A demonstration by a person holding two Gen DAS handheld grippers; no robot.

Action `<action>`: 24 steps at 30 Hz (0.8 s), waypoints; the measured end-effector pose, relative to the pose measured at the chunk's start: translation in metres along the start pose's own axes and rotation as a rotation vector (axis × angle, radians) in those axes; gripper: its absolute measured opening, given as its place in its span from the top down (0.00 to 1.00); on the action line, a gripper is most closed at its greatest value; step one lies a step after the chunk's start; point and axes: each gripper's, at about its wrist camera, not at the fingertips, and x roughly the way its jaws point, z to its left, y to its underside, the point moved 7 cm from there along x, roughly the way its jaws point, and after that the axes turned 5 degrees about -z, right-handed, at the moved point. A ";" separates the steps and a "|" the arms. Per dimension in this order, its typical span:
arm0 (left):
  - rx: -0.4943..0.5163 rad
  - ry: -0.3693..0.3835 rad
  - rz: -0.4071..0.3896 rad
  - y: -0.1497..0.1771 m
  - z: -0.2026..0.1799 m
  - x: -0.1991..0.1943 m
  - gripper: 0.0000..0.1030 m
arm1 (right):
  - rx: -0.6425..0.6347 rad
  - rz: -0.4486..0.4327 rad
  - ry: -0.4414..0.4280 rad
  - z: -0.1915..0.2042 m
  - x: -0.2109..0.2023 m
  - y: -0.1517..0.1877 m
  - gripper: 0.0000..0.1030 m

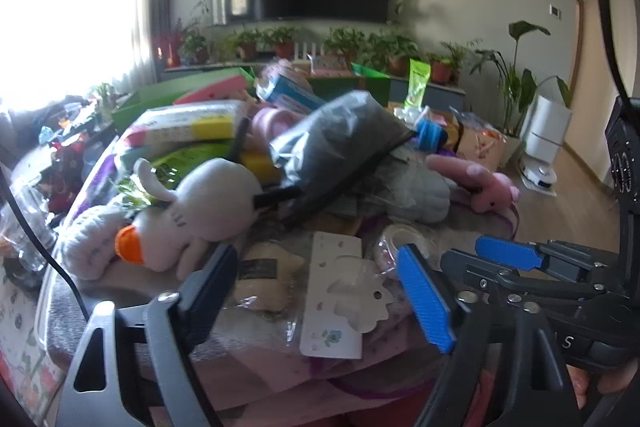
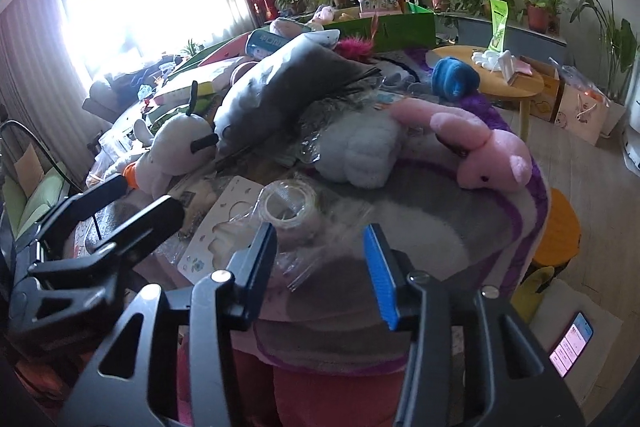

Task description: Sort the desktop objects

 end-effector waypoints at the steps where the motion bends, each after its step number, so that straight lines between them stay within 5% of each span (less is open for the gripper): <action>1: 0.002 0.000 0.008 0.001 -0.001 0.002 0.25 | 0.000 0.000 0.001 0.000 0.000 0.000 0.55; 4: 0.017 -0.009 0.022 0.001 -0.005 0.008 0.29 | 0.004 0.002 0.011 -0.003 0.001 -0.001 0.55; 6: 0.022 -0.008 0.030 0.001 -0.008 0.010 0.43 | 0.007 0.006 0.019 -0.006 0.003 -0.002 0.55; 15: 0.040 0.043 0.076 0.007 -0.016 0.024 0.67 | 0.014 0.022 0.024 -0.009 0.011 -0.002 0.55; 24: 0.031 0.132 0.090 0.003 -0.020 0.032 0.69 | 0.039 0.035 0.008 -0.013 0.019 -0.004 0.56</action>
